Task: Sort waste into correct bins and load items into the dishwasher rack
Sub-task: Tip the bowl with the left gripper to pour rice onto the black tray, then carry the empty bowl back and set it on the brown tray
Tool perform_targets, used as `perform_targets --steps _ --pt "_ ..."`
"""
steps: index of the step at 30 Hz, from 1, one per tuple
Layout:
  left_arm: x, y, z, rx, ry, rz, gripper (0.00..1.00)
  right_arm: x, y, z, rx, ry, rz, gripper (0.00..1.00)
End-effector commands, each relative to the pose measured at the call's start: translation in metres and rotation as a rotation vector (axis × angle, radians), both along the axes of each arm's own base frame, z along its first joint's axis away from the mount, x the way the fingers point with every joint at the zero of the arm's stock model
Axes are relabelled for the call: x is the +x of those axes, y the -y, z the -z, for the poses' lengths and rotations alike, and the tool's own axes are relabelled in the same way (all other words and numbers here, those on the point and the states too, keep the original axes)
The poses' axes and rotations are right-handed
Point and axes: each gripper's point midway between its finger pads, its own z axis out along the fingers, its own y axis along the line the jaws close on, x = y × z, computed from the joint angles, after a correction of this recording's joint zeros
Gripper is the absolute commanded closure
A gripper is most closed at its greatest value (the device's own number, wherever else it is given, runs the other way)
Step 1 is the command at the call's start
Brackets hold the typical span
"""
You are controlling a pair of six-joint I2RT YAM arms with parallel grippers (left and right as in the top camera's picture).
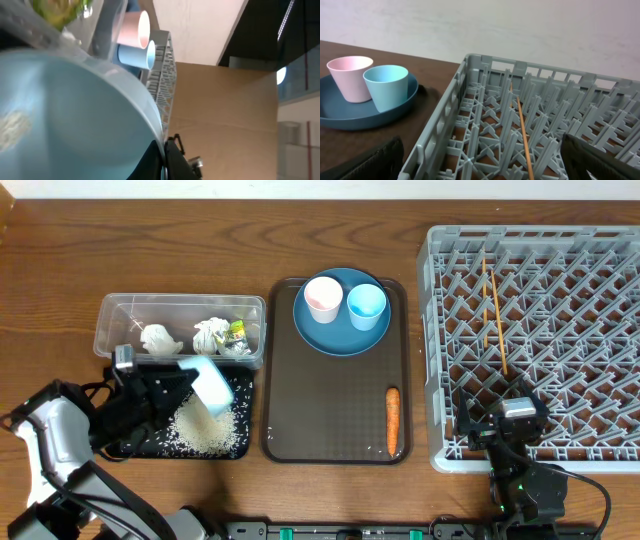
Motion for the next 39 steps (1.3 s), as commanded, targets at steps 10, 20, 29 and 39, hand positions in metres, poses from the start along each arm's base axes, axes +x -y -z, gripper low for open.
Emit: perform_targets --steps 10,20,29,39 --pt "-0.009 0.008 -0.01 -0.067 -0.024 -0.002 0.94 0.0 0.003 0.0 -0.003 0.0 0.011 0.01" --pt "-0.005 0.002 -0.01 -0.057 0.004 -0.018 0.94 0.0 0.003 0.0 -0.003 0.0 0.011 0.01" --pt "0.001 -0.004 -0.038 0.003 -0.023 -0.003 0.94 0.0 0.003 0.0 -0.003 0.0 0.011 0.01" --pt "0.004 -0.003 -0.052 0.334 -0.143 0.064 0.94 0.0 0.003 0.0 -0.003 0.0 0.011 0.01"
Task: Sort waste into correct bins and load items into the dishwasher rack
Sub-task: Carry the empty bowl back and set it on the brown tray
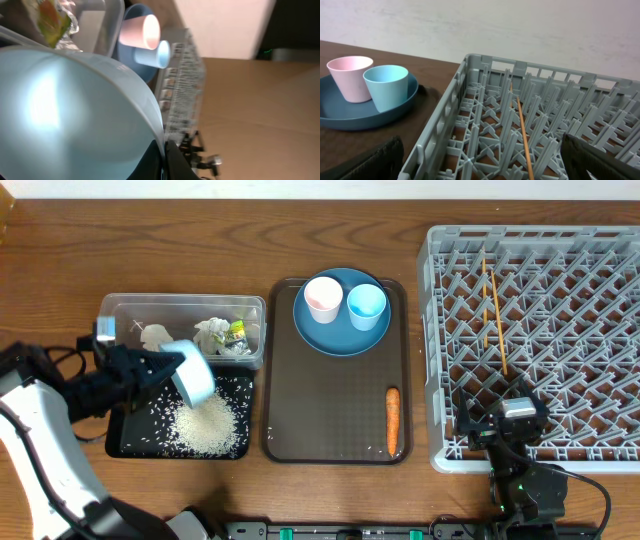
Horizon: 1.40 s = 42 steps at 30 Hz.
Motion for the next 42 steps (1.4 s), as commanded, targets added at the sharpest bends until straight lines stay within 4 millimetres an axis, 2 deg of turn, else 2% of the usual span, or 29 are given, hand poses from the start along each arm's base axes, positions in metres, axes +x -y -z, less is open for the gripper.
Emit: perform_targets --steps 1,4,8,12,18,21,25,32,38,42 --pt "-0.003 0.005 0.003 0.105 -0.089 -0.01 0.94 0.0 0.003 0.001 -0.003 0.0 0.012 0.01" --pt "0.001 0.018 0.004 0.186 -0.104 0.006 0.94 0.0 0.003 0.001 -0.003 0.0 0.011 0.01" --pt "0.005 0.047 0.003 0.288 -0.108 0.046 0.94 0.0 0.003 0.001 -0.003 0.0 0.011 0.01" --pt "0.009 0.086 0.004 0.371 -0.087 0.118 0.94 0.0 0.003 0.001 -0.003 0.0 0.011 0.01" --pt "0.006 0.137 0.023 0.592 -0.081 0.196 0.94 0.0 0.003 0.001 -0.003 0.0 0.011 0.01" --pt "0.004 0.165 0.029 0.64 -0.053 0.245 0.94 0.0 0.003 0.001 -0.003 0.0 0.011 0.01" --pt "-0.006 0.2 0.047 0.7 -0.04 0.344 0.94 0.0 0.003 0.001 -0.003 0.0 0.011 0.01" --pt "-0.022 0.249 0.096 0.778 -0.106 0.487 0.94 0.0 0.003 0.001 -0.003 0.0 0.011 0.01" --pt "-0.03 0.266 0.133 0.826 -0.164 0.563 0.94 0.0 0.003 0.001 -0.003 0.0 0.011 0.01" --pt "-0.026 0.261 0.146 0.88 -0.186 0.547 0.94 0.0 0.003 0.001 -0.003 0.0 0.011 0.01"
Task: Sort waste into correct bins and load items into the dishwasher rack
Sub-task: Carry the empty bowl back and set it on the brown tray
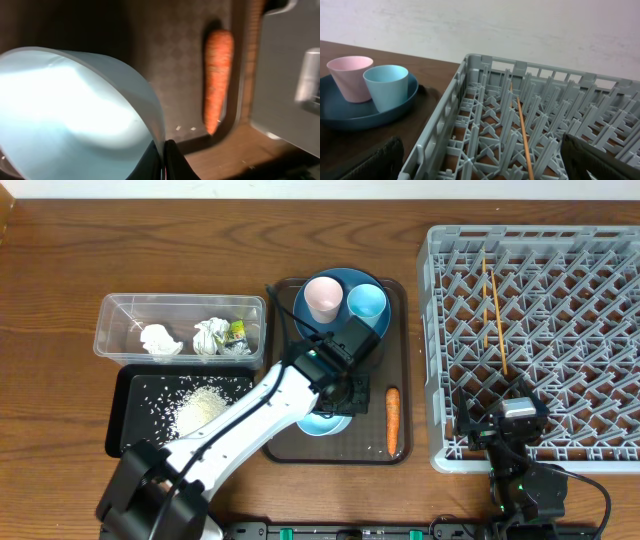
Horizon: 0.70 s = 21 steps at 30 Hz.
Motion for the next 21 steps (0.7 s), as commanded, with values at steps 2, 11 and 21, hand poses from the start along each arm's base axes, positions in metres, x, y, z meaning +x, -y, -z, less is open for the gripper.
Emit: perform_targets --steps 2,11,21 --pt "0.007 -0.007 0.005 0.049 0.028 -0.032 0.94 0.0 0.003 0.001 -0.003 0.0 0.011 0.01" --pt "0.004 -0.005 0.01 0.048 0.029 -0.023 0.94 0.0 0.003 0.001 -0.003 0.0 0.011 0.01" --pt "0.009 -0.012 0.014 0.125 0.1 -0.026 0.94 0.0 0.003 0.001 -0.003 0.0 0.012 0.01"
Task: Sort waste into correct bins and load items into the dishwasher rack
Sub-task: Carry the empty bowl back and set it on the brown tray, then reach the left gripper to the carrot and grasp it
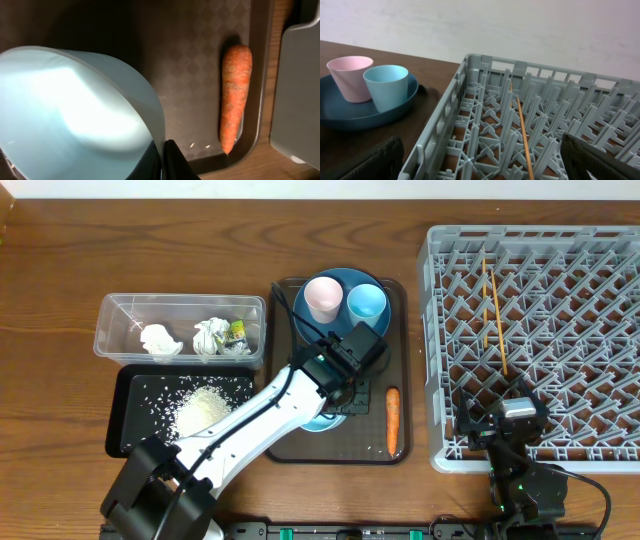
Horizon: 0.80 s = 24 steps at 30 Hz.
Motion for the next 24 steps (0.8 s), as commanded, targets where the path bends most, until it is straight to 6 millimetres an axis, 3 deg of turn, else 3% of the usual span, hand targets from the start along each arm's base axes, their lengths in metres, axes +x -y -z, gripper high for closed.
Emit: perform_targets --steps 1,5,8,11,15,19,24 --pt "0.0 -0.008 0.007 0.058 0.024 -0.007 0.94 0.0 0.003 0.0 -0.002 0.0 0.011 0.01" --pt "-0.001 -0.008 0.007 0.067 0.031 -0.001 0.93 0.0 0.003 0.0 -0.002 0.0 0.011 0.01" --pt "-0.001 -0.008 0.008 0.068 0.029 -0.001 0.87 0.0 0.003 0.0 -0.002 0.0 0.011 0.01" --pt "-0.001 -0.008 0.008 0.068 0.029 -0.001 0.69 0.0 0.003 0.0 -0.002 0.0 0.011 0.01" --pt "-0.001 -0.008 0.008 0.068 0.029 -0.001 0.52 0.0 0.003 0.0 -0.002 0.0 0.011 0.01" --pt "0.002 -0.004 0.003 0.049 0.04 -0.015 0.49 0.0 0.003 0.0 -0.002 0.0 0.011 0.01" --pt "0.0 0.028 -0.025 -0.102 0.008 0.006 0.49 0.0 0.003 0.0 -0.002 0.0 0.011 0.01"
